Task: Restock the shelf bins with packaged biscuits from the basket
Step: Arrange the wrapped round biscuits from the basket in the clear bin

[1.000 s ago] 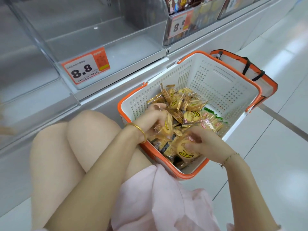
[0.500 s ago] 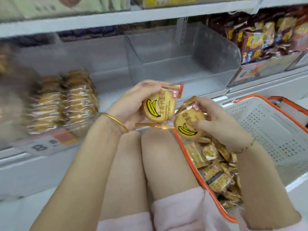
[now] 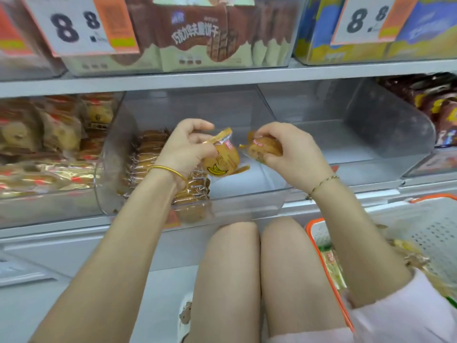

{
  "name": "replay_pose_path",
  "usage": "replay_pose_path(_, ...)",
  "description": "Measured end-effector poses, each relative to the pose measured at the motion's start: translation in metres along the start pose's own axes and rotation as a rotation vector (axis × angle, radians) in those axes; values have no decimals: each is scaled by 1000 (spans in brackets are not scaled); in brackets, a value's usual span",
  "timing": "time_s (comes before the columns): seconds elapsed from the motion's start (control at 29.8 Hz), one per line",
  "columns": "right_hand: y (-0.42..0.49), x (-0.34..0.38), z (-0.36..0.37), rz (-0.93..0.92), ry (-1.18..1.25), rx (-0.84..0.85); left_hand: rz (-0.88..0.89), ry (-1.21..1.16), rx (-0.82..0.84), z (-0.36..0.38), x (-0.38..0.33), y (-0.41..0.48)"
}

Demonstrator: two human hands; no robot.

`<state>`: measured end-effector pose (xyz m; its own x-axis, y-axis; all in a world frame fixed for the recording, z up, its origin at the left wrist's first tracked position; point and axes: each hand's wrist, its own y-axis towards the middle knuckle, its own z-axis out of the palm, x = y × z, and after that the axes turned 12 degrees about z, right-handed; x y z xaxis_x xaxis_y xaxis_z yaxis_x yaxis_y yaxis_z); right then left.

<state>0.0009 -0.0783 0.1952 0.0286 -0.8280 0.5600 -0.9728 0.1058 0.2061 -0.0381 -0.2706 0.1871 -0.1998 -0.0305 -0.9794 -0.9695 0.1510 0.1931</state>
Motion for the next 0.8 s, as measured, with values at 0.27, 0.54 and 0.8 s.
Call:
replay_pose_path(0.27, 2, 0, 16, 23, -433, 89, 131, 301, 170, -1, 16, -6)
replay_pose_path(0.54, 1, 5, 23, 77, -546, 162, 75, 409, 205, -10, 25, -16)
replay_pose_path(0.8, 3, 7, 27, 117, -516, 84, 169, 618, 379, 1, 21, -19)
